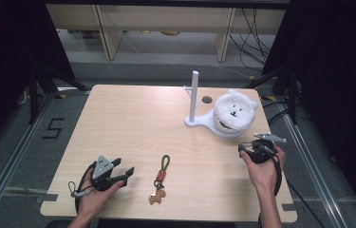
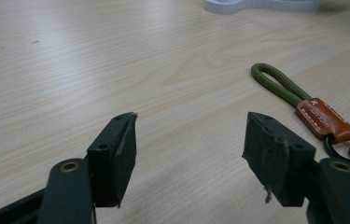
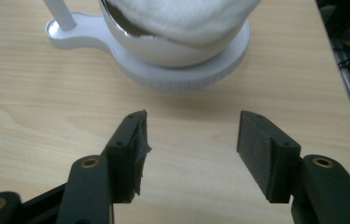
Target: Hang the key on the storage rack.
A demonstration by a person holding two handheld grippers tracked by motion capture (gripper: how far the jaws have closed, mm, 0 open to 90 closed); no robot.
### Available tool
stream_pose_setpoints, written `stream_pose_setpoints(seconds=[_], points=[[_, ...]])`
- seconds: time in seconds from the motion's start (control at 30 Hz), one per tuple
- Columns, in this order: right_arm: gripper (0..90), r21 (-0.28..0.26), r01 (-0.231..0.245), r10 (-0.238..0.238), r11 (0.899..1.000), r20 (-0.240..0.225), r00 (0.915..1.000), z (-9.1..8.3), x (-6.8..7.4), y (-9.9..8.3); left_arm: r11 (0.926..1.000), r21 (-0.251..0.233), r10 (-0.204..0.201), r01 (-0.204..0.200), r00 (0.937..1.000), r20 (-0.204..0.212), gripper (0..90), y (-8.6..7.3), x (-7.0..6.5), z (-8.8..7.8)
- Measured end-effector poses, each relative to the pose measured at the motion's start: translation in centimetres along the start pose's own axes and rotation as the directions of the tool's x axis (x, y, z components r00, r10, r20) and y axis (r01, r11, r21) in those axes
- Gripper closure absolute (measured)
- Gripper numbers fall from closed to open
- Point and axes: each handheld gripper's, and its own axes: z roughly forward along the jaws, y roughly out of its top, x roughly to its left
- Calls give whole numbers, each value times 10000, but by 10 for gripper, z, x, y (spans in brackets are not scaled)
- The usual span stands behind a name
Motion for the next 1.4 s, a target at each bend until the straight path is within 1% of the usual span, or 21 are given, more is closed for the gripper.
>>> stream_pose_setpoints(seconds=[0.13, 0.17, 0.3, 0.43, 0.57, 0.63, 0.67, 0.7, 0.73, 0.77, 0.8, 0.83, 0.87, 0.9, 0.93, 0.97, 1.0, 1.03, 1.13, 1.17, 1.4], points=[[452, 257, -29, 31, 9997, -98, 9999, 8, 0, -7, 10000, 14, -92, 92, 9998, 189, 352, 9, -1, -3], [452, 790, -209, 206, 9967, 46, 9998, 11, 3, -8, 9995, 269, -189, 181, 9994, 290, 358, 15, -2, -4], [452, 805, -234, 229, 9965, 63, 9997, 9, 1, -9, 9961, 871, -188, 138, 9982, 569, 371, 24, -5, -5], [452, 1000, -391, 371, 9942, 214, 9991, 6, -1, -11, 9814, 1922, -249, 26, 9932, 1138, 387, 39, -11, -3], [448, 1421, 196, -196, 9897, -15, 9998, 1, -7, -16, 9382, 3455, -392, -193, 9860, 1618, 396, 61, -25, 6], [448, 1606, -183, 177, 9869, 46, 9998, 0, -5, -15, 9310, 3651, -585, -71, 9840, 1683, 402, 64, -29, 9], [448, 1606, -183, 177, 9869, 46, 9998, 0, -5, -15, 9193, 3936, -663, -62, 9832, 1703, 402, 68, -32, 11], [447, 1638, -250, 245, 9862, 52, 9997, -1, -5, -15, 8972, 4417, -870, -39, 9788, 1854, 405, 74, -39, 18], [447, 1638, -250, 245, 9862, 52, 9997, -1, -5, -15, 8972, 4417, -870, -39, 9788, 1854, 404, 74, -39, 18], [445, 1459, 198, -181, 9891, -126, 9998, 2, -7, -16, 8646, 5023, -1000, -82, 9770, 1881, 404, 79, -45, 27], [445, 1459, 198, -181, 9891, -126, 9998, 2, -7, -16, 8646, 5023, -1000, -82, 9770, 1881, 404, 79, -45, 27], [443, 1462, -192, 215, 9891, -145, 9997, 4, -4, -15, 8353, 5495, -1034, -189, 9762, 1907, 404, 82, -49, 36], [443, 1462, -192, 215, 9891, -145, 9997, 4, -4, -15, 8353, 5495, -1034, -189, 9762, 1907, 404, 82, -49, 36], [440, 1585, -98, 111, 9873, -71, 9999, 5, -4, -16, 8190, 5736, -1068, -166, 9777, 1808, 404, 83, -52, 40], [439, 1621, 52, -46, 9868, -43, 10000, 5, -6, -16, 7871, 6164, -1122, -220, 9776, 1782, 403, 84, -54, 49], [439, 1614, 298, -271, 9864, -187, 9995, 4, -7, -16, 7784, 6276, -1194, -172, 9773, 1748, 403, 85, -56, 52], [439, 1614, 298, -271, 9864, -187, 9995, 4, -7, -16, 7784, 6276, -1194, -172, 9773, 1748, 403, 85, -56, 52], [437, 1605, 304, -271, 9866, -225, 9994, 5, -6, -17, 7658, 6431, -1364, -20, 9767, 1655, 404, 86, -59, 59], [435, 1782, 23, 1, 9840, -136, 9999, 4, -4, -17, 7552, 6554, -1457, 104, 9775, 1523, 401, 87, -62, 64], [433, 1804, -31, 66, 9836, -189, 9998, 5, -3, -17, 7338, 6778, -1819, 470, 9748, 1293, 399, 88, -67, 69], [427, 1916, -64, 101, 9814, -185, 9998, 7, 0, -18, 7151, 6974, -1832, 466, 9754, 1227, 399, 89, -73, 81]])
